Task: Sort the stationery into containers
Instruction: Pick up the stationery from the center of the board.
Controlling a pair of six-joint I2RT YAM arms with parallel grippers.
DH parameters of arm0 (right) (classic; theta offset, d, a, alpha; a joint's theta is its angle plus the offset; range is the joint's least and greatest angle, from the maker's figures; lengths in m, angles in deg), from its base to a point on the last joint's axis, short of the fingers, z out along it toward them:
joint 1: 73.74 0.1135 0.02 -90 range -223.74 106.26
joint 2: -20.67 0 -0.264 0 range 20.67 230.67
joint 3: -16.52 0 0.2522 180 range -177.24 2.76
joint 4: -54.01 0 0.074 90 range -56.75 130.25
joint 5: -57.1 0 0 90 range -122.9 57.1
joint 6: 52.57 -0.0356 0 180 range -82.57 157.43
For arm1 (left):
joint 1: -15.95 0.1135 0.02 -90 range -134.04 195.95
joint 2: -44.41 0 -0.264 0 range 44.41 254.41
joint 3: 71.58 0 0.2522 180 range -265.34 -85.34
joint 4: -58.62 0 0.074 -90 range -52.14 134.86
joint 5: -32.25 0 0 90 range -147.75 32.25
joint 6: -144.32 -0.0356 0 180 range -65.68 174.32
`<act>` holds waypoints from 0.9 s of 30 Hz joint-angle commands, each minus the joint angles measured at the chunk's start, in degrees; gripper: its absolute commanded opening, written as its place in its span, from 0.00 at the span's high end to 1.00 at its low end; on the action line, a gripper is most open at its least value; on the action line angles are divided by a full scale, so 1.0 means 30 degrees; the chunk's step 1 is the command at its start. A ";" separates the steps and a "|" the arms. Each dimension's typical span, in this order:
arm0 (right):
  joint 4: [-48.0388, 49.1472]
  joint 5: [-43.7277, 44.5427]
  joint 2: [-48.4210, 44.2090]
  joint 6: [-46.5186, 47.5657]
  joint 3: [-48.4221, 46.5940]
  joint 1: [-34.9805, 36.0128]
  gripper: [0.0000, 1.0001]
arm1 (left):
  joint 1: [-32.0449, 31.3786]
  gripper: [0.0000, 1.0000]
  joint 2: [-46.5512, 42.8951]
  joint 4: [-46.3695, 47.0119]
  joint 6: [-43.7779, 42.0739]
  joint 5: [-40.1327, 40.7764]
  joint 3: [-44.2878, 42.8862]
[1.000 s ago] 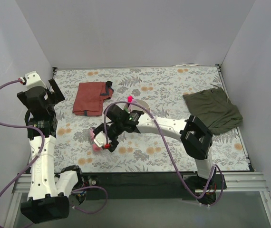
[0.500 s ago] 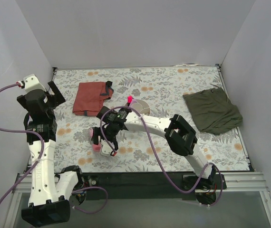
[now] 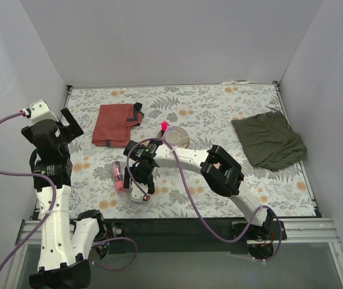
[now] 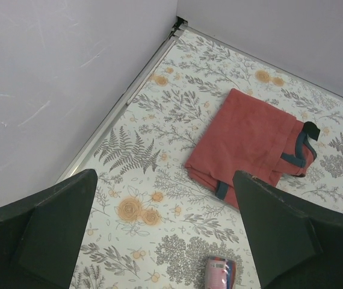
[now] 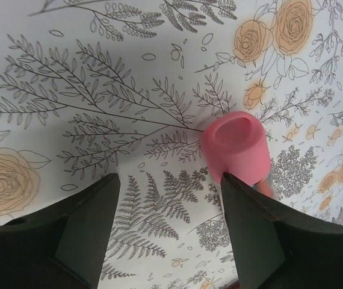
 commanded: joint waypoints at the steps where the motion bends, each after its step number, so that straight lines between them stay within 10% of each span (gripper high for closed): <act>1: 0.1604 0.0098 0.0406 0.9221 -0.0599 0.0061 0.23 | 0.0109 0.02 -0.0362 -0.0690 0.0057 -0.0369 0.0197; 27: 0.5446 -0.0987 0.1169 1.0916 0.0133 0.0237 0.22 | 0.0079 0.05 -0.0128 -0.1218 0.0291 -0.1454 0.0489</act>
